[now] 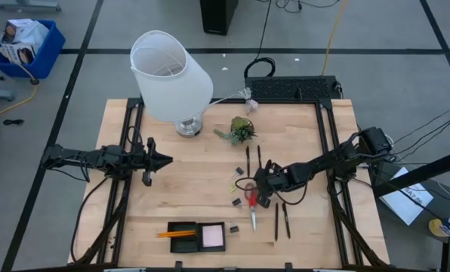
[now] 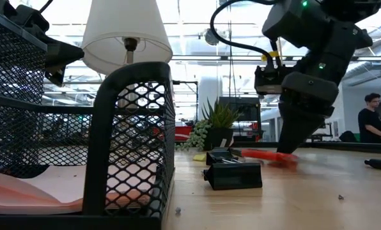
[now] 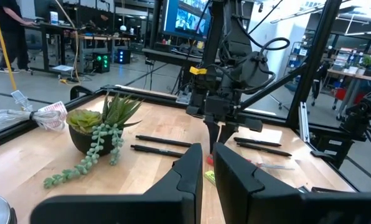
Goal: Pick and place office supplies into organizer
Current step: Put the red scissors into the mesh desk organizer
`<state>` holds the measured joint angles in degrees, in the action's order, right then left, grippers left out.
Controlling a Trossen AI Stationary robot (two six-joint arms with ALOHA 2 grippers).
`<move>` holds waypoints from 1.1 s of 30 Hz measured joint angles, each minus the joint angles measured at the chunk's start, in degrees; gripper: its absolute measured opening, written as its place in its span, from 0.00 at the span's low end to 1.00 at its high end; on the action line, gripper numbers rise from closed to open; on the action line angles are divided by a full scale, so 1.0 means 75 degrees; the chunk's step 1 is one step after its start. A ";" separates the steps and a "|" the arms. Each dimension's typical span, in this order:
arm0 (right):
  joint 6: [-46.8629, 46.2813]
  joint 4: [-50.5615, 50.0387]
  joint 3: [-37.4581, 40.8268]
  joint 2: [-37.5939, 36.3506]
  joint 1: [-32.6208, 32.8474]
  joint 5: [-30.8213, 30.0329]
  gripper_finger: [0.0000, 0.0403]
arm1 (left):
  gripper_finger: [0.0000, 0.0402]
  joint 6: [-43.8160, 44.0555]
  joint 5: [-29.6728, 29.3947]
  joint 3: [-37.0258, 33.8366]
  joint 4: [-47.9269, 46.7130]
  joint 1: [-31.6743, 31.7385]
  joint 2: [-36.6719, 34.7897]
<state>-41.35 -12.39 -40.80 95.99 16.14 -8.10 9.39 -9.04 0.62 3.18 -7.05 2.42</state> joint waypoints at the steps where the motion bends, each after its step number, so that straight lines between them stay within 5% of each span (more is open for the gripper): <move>1: 0.0043 0.0041 0.0006 -0.0030 0.0000 0.0036 0.04 | 0.10 0.0002 0.0000 0.0000 0.0000 0.0000 -0.0002; 12: 0.0438 0.0465 -0.0090 -0.0624 0.0023 -0.0588 0.03 | 0.10 0.0000 -0.0002 0.0000 0.0000 0.0000 0.0000; 33: 0.4907 0.0785 -0.3053 -0.0519 -0.0043 -0.3132 0.04 | 0.10 0.0000 -0.0002 0.0000 0.0003 0.0000 0.0000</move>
<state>-4.55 -6.51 -63.70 92.10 15.82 -31.59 9.39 -9.06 0.62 3.20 -7.05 2.42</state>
